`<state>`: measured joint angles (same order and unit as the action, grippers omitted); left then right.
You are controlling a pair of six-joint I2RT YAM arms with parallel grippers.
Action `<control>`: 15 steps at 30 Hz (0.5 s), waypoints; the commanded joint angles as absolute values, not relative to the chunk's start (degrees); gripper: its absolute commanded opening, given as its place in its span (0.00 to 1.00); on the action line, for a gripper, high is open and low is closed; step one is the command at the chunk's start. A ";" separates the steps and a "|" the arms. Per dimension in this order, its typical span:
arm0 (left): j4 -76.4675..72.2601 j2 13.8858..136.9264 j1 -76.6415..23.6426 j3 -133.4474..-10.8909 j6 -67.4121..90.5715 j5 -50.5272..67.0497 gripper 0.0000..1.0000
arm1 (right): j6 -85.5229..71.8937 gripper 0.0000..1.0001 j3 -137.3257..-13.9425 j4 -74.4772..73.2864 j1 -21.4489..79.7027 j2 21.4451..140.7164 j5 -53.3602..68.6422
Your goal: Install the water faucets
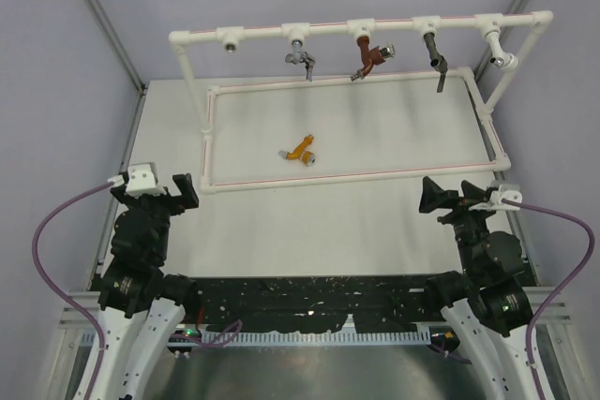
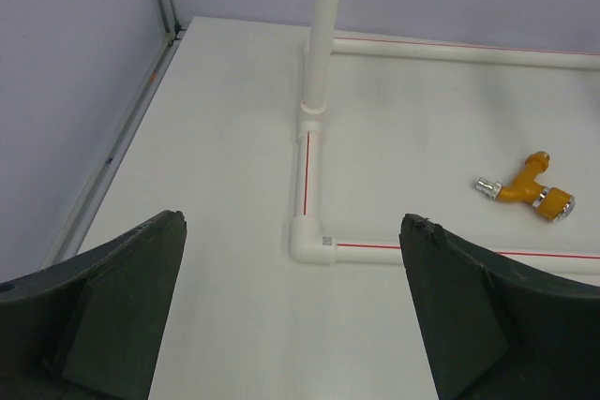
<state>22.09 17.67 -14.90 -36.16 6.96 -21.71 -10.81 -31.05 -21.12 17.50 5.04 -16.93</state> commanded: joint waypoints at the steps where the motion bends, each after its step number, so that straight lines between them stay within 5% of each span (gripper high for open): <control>1: 19.51 18.11 -15.03 -35.95 6.59 -21.53 1.00 | -12.65 0.95 -29.19 -15.48 17.31 6.76 -14.85; 15: 20.39 18.11 -15.03 -35.77 8.26 -16.97 1.00 | -18.54 0.95 -29.17 -0.36 17.31 36.19 6.76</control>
